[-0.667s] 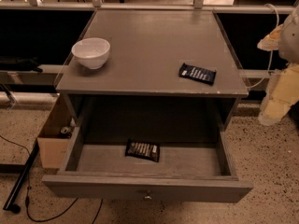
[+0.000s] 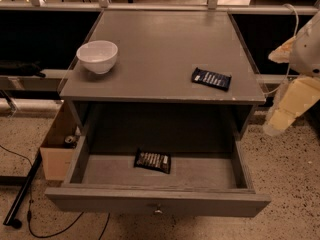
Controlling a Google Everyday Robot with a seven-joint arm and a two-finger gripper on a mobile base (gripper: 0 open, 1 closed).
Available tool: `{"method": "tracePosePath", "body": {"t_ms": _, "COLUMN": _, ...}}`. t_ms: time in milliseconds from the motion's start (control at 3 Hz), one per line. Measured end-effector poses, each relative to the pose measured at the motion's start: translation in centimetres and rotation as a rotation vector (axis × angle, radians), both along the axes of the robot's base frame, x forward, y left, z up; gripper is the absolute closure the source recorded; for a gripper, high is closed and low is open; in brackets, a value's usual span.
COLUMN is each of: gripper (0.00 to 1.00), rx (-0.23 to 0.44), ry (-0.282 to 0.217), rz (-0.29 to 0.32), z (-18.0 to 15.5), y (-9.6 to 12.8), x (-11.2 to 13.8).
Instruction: Pick rxbar chocolate from top drawer and place on counter
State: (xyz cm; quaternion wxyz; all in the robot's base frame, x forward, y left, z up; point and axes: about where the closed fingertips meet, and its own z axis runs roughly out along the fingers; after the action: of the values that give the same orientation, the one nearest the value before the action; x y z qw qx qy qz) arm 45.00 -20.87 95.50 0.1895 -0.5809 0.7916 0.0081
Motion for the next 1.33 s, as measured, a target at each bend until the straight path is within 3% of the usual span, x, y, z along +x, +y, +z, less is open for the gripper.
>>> {"method": "tracePosePath", "body": {"t_ms": 667, "gripper": 0.00, "rx": 0.252, "ry": 0.037, "rz": 0.006, "z": -7.4, "y": 4.2, "x": 2.3}}
{"method": "tracePosePath", "body": {"t_ms": 1333, "gripper": 0.00, "rx": 0.260, "ry": 0.018, "rz": -0.014, "z": -7.6, "y": 4.2, "x": 2.7}}
